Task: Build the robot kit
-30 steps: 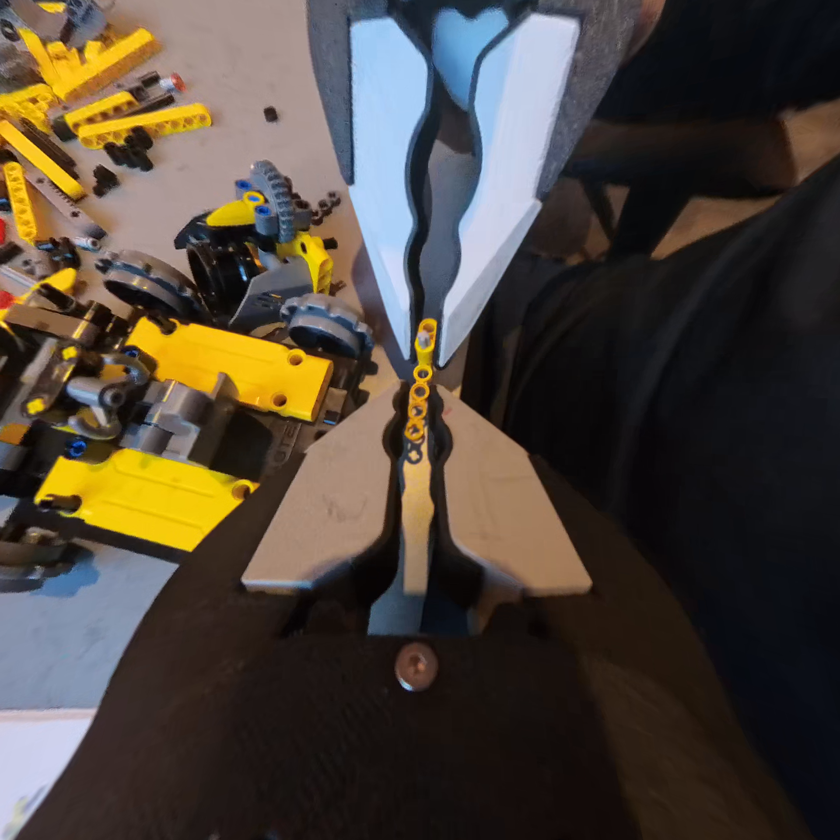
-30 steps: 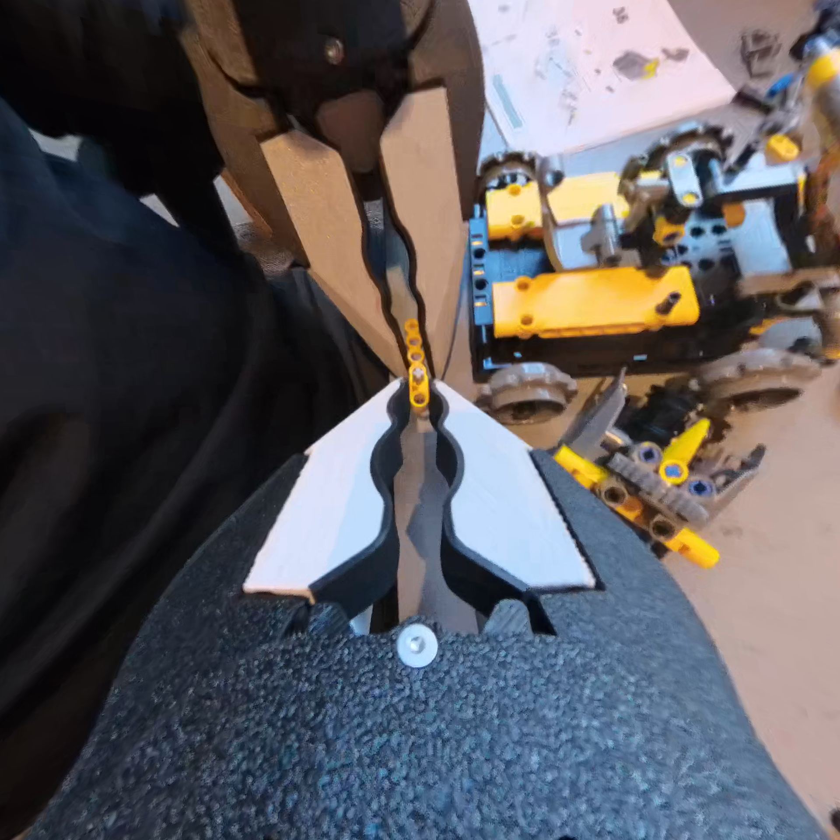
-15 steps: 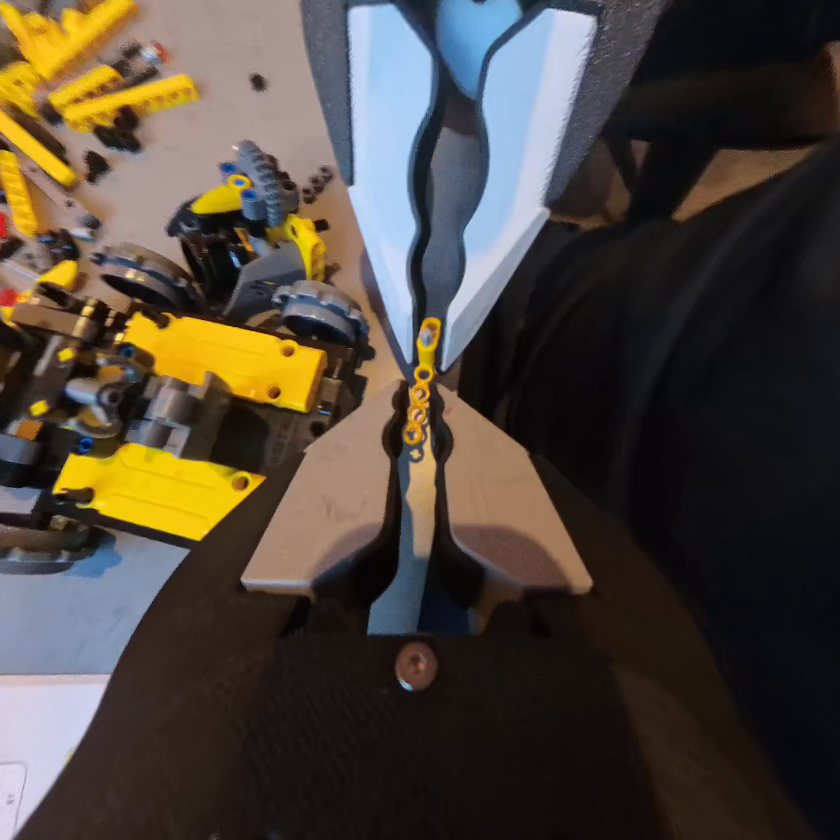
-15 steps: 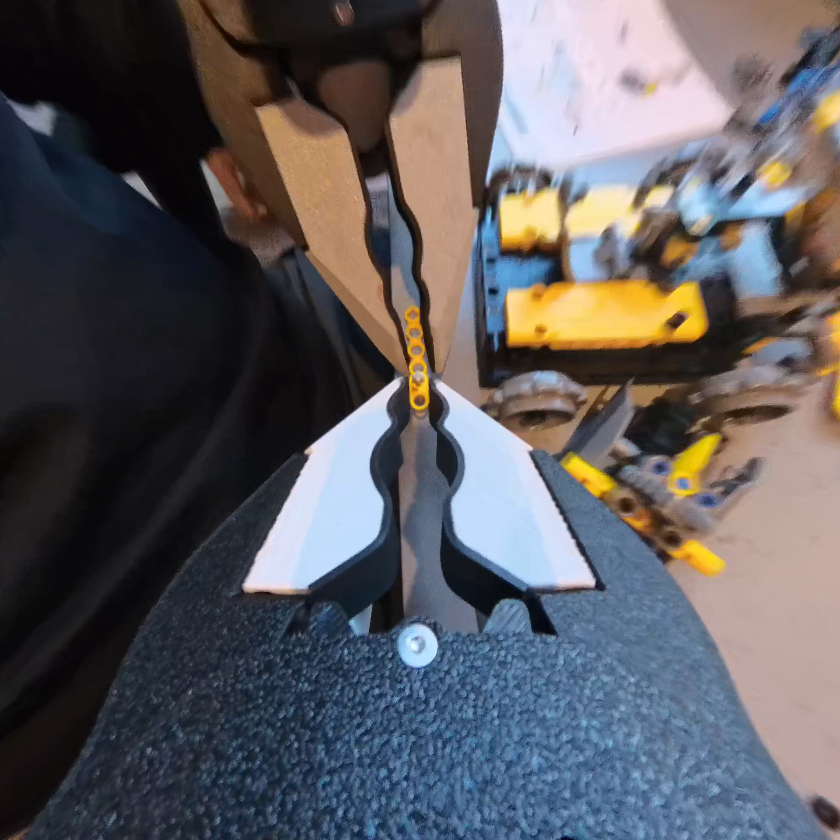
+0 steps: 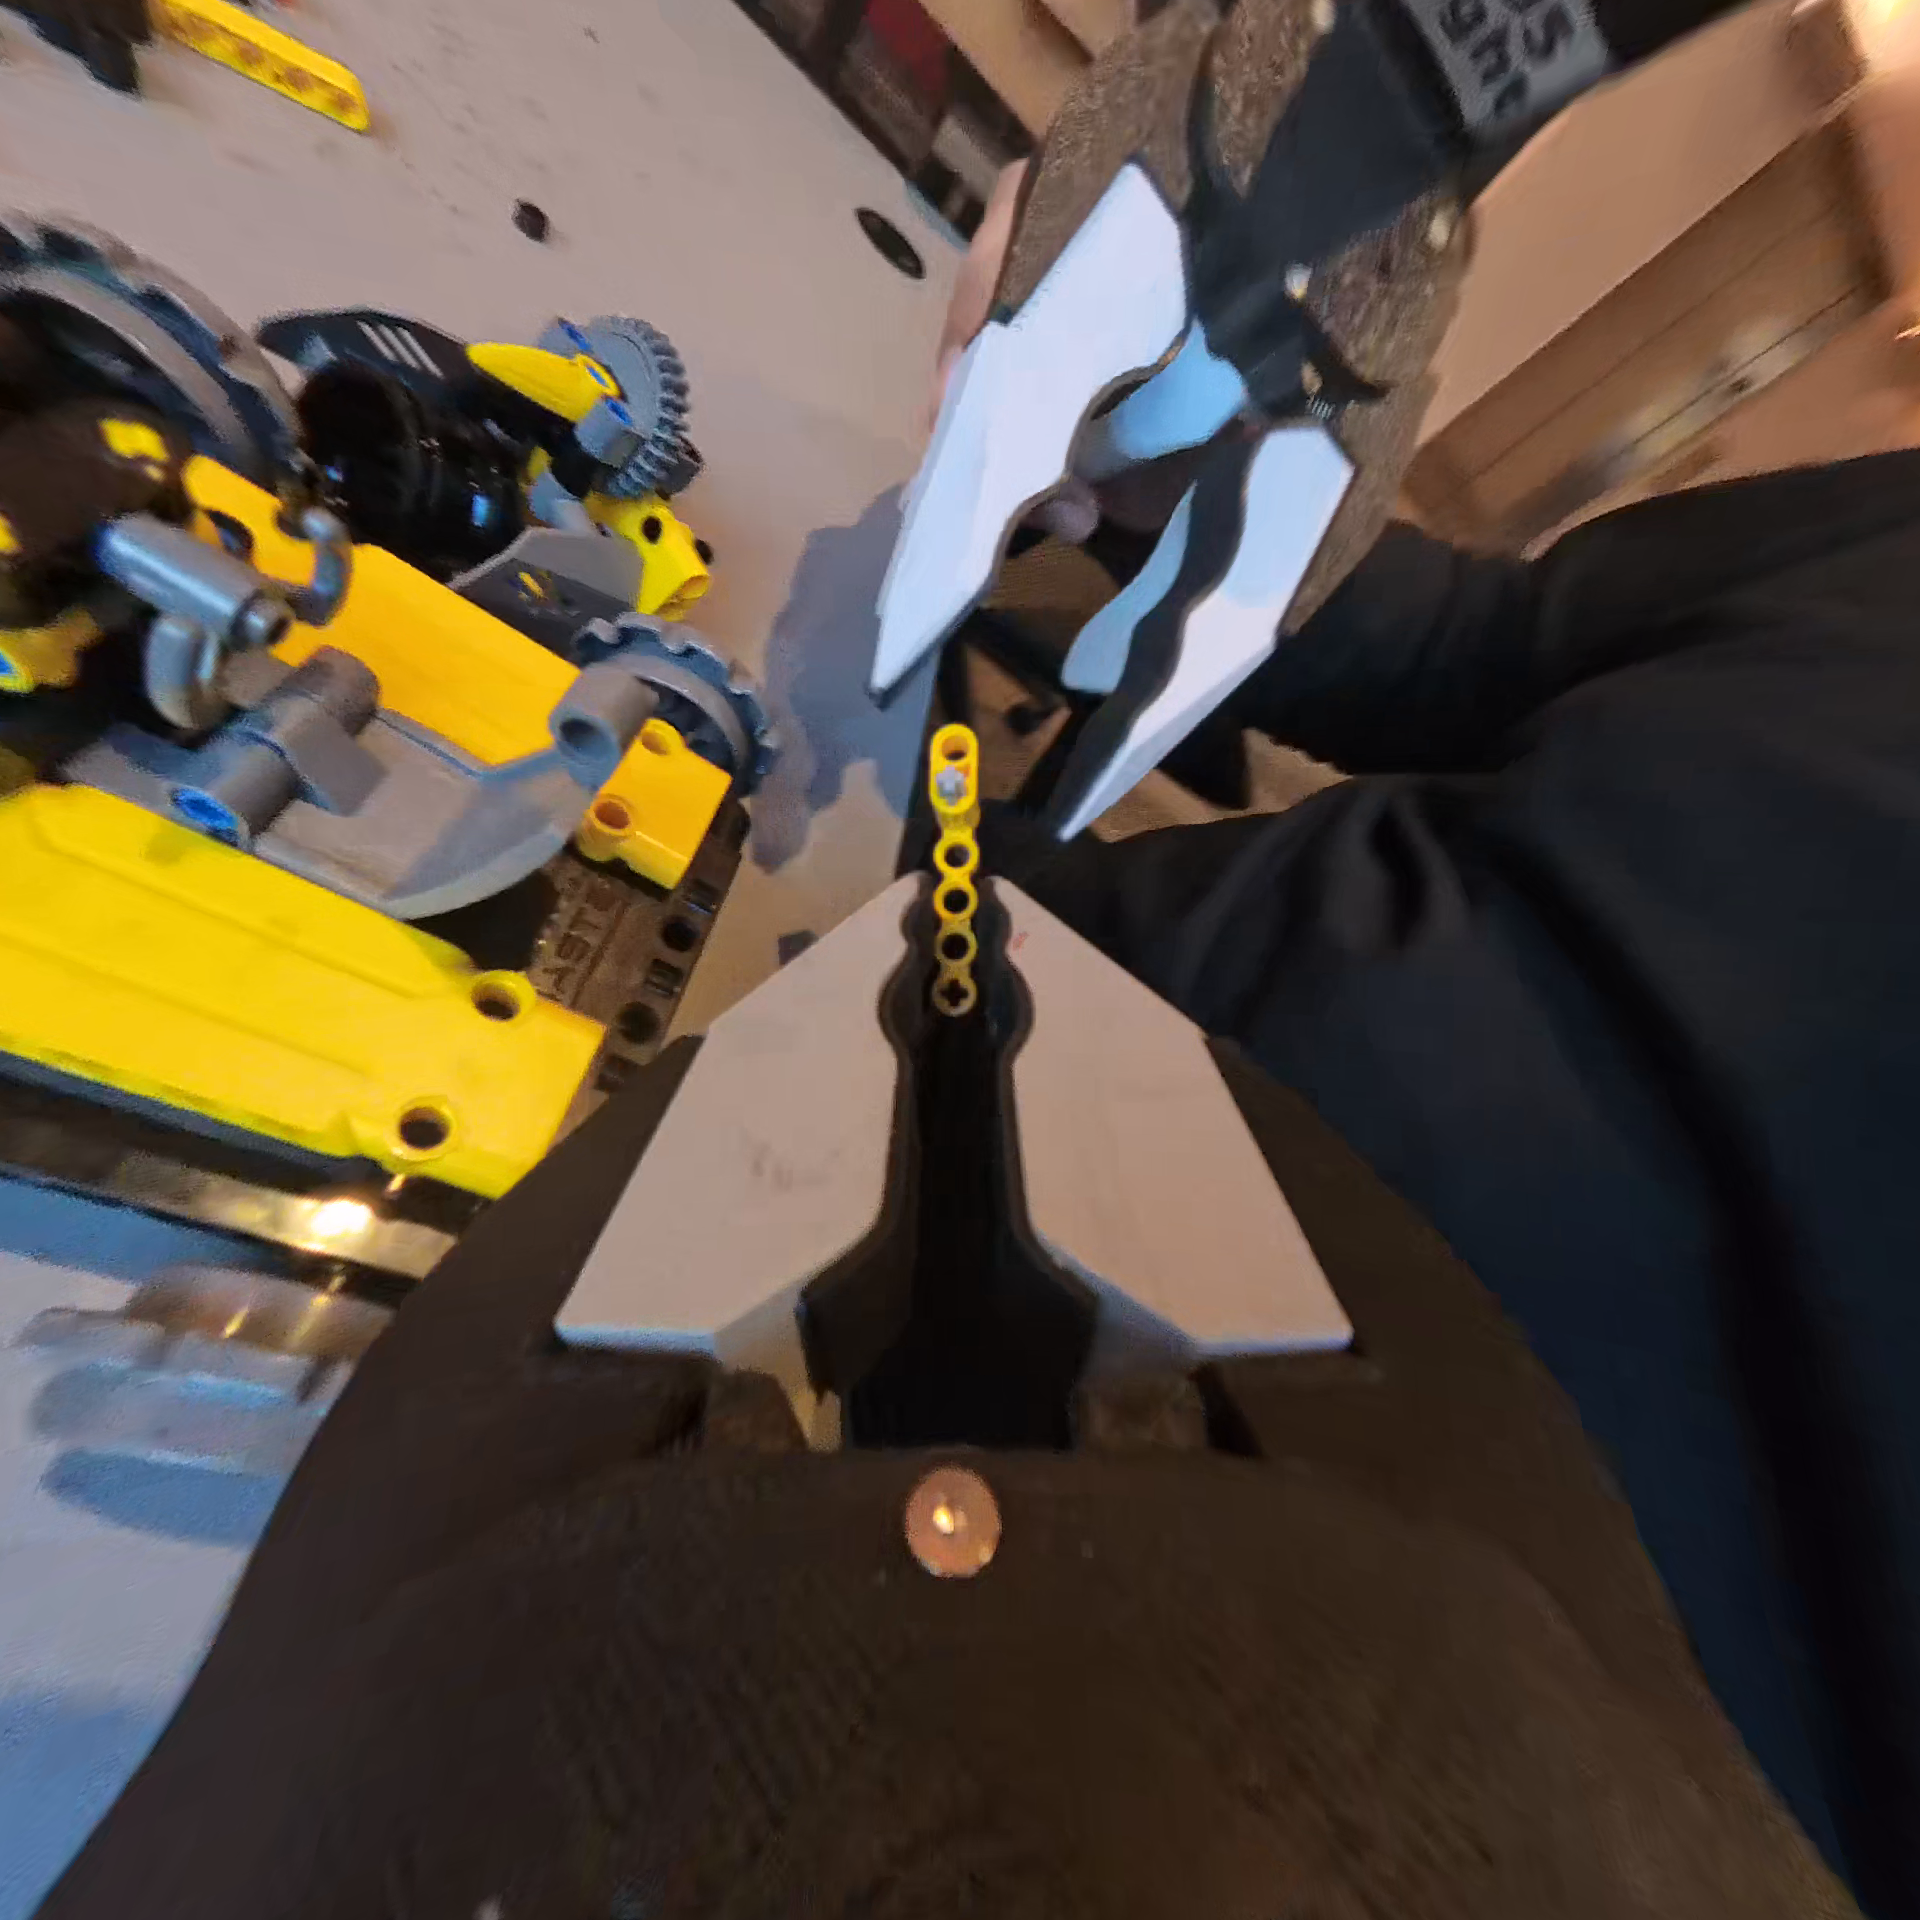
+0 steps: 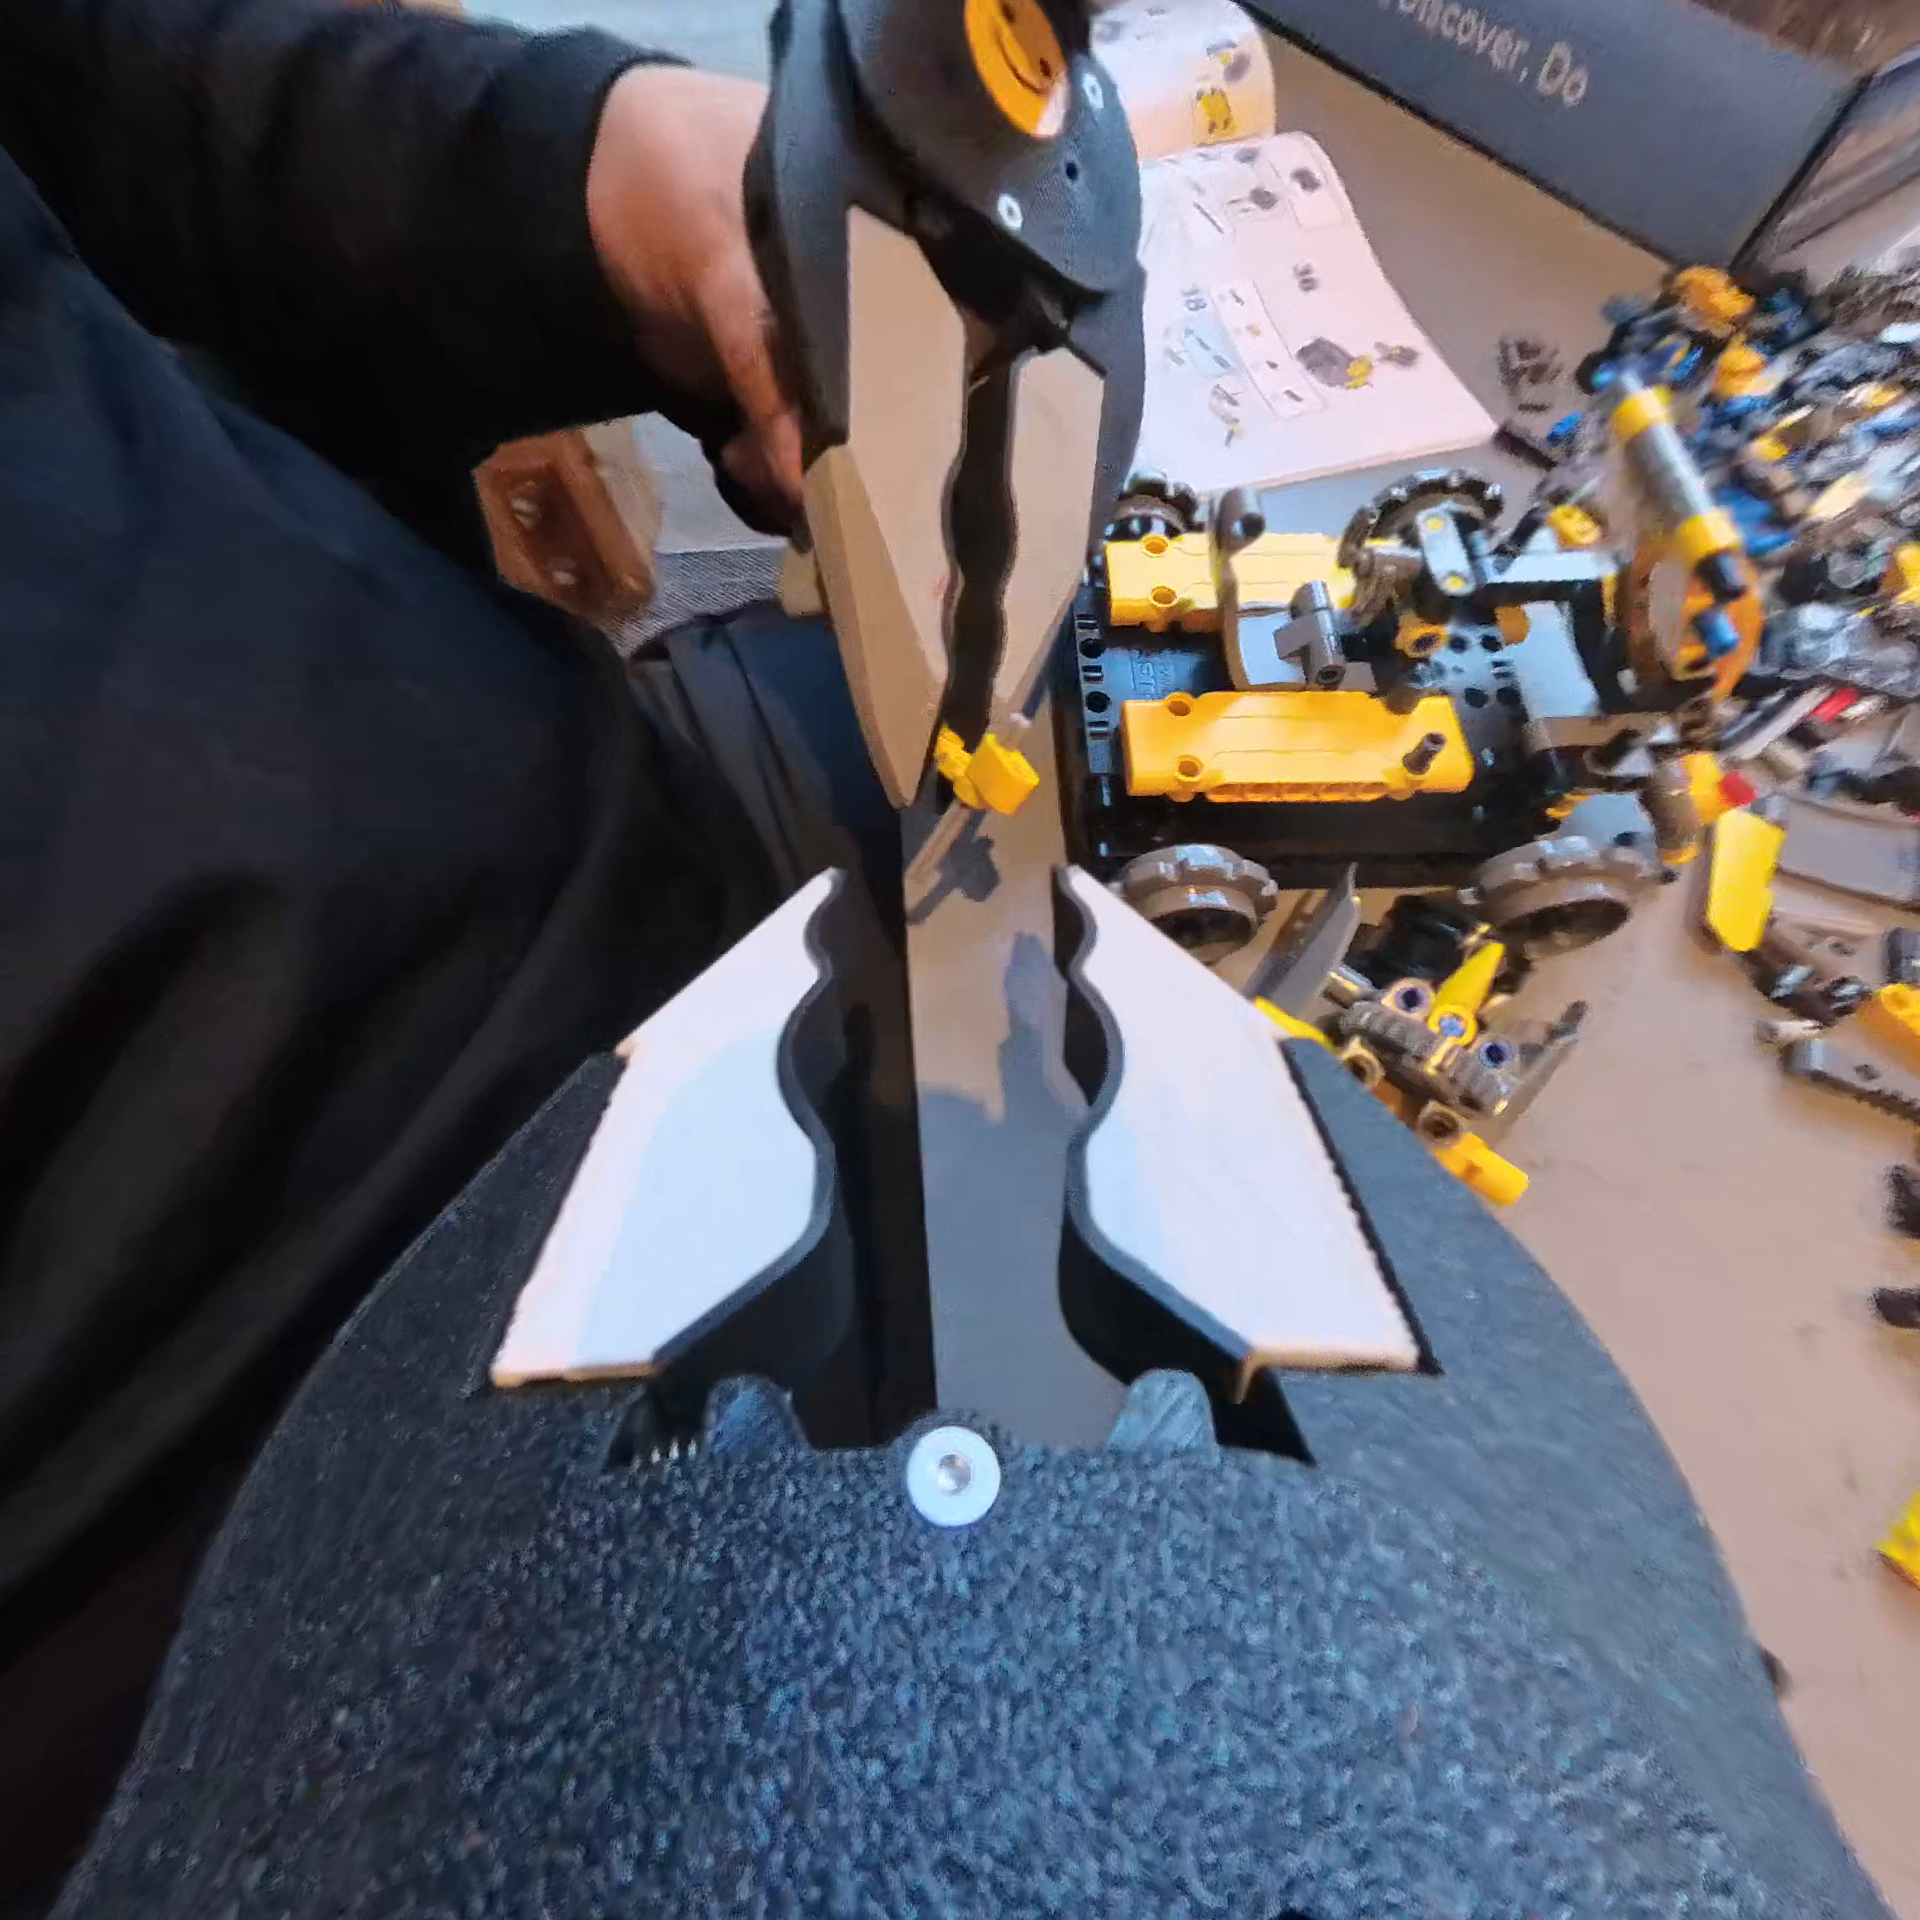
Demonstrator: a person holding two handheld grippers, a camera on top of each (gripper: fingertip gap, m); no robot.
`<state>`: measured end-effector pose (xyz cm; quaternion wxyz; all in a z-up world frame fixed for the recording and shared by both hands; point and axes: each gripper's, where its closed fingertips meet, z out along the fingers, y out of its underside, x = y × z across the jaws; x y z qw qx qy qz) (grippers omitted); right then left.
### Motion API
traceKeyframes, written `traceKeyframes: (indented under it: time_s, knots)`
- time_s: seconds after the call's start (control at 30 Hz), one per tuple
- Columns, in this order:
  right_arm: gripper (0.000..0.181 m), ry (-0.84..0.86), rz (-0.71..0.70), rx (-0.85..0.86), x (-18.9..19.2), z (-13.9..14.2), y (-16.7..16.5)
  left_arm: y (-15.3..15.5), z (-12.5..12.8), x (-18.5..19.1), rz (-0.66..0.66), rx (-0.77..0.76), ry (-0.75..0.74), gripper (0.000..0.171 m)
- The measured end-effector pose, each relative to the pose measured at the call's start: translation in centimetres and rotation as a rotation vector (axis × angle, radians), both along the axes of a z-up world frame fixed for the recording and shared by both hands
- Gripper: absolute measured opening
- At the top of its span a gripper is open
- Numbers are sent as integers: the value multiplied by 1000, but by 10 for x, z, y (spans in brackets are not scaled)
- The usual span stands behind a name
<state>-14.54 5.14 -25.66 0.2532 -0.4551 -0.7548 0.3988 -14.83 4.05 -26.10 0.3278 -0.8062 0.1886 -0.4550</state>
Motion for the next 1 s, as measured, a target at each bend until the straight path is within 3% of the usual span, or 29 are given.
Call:
traceKeyframes:
  time_s: [0.1, 0.3, 0.4, 0.5, 0.8, 1.0]
  knots:
    - [54, 51, 0, 159, -2, 1, -2, -4, -1, 4, -17, -57, -51, 4]
    - [48, 135, 80, 547, -1, 1, -13, -13, 4, 11, -66, -151, -165, 4]
    - [49, 116, 109, 645, -1, -7, -16, -16, 1, 13, -86, -188, -187, 4]
    - [38, 130, 99, 683, -3, -7, -16, -19, 1, 15, -98, -206, -203, 4]
    - [39, 96, 83, 661, -5, -21, -18, -18, -9, 17, -83, -201, -148, 4]
    - [39, 59, 52, 583, -6, -29, -16, -11, -16, 12, -19, -51, 105, 5]
